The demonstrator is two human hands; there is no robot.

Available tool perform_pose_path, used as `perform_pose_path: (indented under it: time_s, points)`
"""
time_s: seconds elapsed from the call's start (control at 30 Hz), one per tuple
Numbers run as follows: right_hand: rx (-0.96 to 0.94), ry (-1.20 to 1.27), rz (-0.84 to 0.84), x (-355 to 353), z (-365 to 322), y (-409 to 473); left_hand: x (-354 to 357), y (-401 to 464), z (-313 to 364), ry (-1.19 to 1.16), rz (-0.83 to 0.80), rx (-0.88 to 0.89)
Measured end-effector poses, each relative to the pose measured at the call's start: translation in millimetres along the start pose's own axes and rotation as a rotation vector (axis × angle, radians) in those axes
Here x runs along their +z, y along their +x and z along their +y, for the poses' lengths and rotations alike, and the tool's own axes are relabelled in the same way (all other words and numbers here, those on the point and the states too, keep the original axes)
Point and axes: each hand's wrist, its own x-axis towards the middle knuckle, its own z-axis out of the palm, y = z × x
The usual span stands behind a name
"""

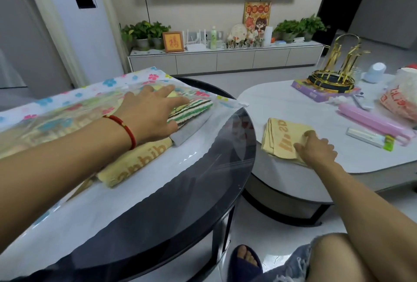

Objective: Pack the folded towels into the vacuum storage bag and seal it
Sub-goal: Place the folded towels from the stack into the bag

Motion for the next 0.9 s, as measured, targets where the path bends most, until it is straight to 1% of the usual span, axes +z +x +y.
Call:
perform_pose_path:
  time_s: [0.17, 0.27, 0.3, 0.37, 0.43, 0.57, 0.63, 0.7, 0.77, 0.8, 0.83, 0.9]
  points:
    - [-0.099, 0.194, -0.068, -11.8, -19.9, 6.1, -4.0, -19.8, -16.8, -0.021, 0.030, -0.072]
    - [-0.019, 0.513, -0.084, -28.5, -25.7, -12.1, -6.4, -33.8, -23.1, -0.047, 0.023, -0.084]
    - [-0.022, 0.640, -0.078, -37.0, -27.0, -22.3, -8.6, -35.4, -24.6, -0.080, 0.023, -0.081]
    - [-0.099, 0.857, -0.108, -59.0, -31.6, -49.7, -16.7, -34.7, -25.7, -0.192, 0.022, -0.077]
    - [-0.227, 0.967, -0.219, -82.7, -41.0, -85.6, -26.1, -31.5, -27.6, -0.282, 0.033, -0.088]
    - [-0.457, 1.141, -0.644, -105.5, -78.7, -157.6, -52.4, -26.7, -36.3, -0.295, 0.000, -0.125]
    - [-0.507, 1.170, -0.845, -101.1, -112.1, -184.8, -68.7, -25.9, -42.5, -0.345, -0.040, -0.146]
    - [-0.510, 1.190, -1.007, -89.6, -152.9, -208.3, -84.2, -26.0, -48.7, -0.418, -0.074, -0.163]
    - [-0.523, 1.179, -1.107, -73.9, -199.1, -226.5, -96.2, -24.4, -54.4, -0.472, -0.099, -0.183]
    - [-0.531, 1.184, -1.131, -64.9, -223.9, -233.5, -101.2, -23.6, -56.6, -0.508, -0.105, -0.207]
    - [-0.533, 1.215, -1.136, -55.8, -250.2, -239.6, -104.9, -22.5, -59.9, -0.549, -0.113, -0.240]
    - [-0.466, 1.386, -1.100, -38.1, -302.5, -250.4, -112.1, -20.3, -63.5, -0.611, -0.150, -0.309]
